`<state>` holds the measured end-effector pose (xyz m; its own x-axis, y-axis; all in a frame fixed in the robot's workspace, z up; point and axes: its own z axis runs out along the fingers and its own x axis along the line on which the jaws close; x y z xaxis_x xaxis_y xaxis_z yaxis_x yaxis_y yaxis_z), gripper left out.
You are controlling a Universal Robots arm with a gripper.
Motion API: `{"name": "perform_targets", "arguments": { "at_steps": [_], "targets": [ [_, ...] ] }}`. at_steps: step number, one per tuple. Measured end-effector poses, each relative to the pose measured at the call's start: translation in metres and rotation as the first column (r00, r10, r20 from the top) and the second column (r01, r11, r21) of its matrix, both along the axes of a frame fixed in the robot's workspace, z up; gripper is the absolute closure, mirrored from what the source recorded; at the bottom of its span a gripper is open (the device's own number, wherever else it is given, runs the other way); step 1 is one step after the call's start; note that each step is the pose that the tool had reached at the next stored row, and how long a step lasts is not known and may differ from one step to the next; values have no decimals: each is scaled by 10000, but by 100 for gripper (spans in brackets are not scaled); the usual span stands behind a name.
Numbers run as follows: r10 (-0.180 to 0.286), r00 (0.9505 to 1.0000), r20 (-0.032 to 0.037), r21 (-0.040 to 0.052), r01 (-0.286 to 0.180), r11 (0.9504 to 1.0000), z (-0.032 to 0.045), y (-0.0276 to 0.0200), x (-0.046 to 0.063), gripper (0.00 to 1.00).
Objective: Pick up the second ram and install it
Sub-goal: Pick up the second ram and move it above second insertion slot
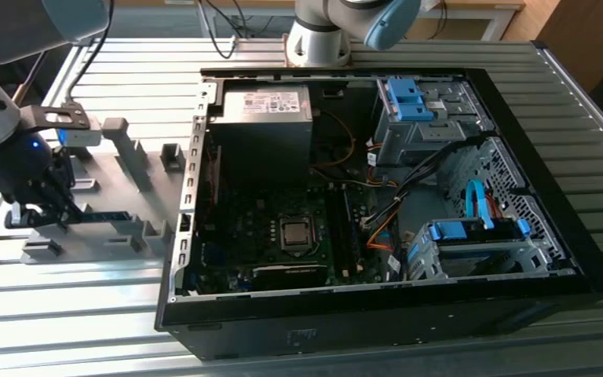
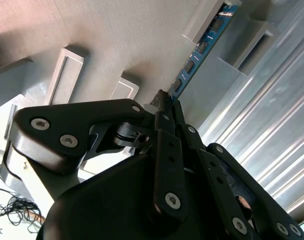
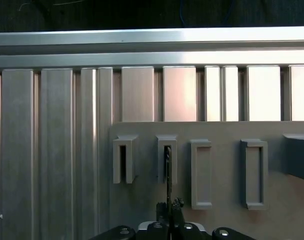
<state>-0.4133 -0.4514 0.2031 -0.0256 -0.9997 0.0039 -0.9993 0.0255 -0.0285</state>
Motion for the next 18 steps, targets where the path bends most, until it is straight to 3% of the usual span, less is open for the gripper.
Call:
{"name": "perform_targets", "arguments": {
  "at_steps": [18],
  "targets": [
    [0,10000,0,0,0,10000,70,0,0,86]
  ]
}}
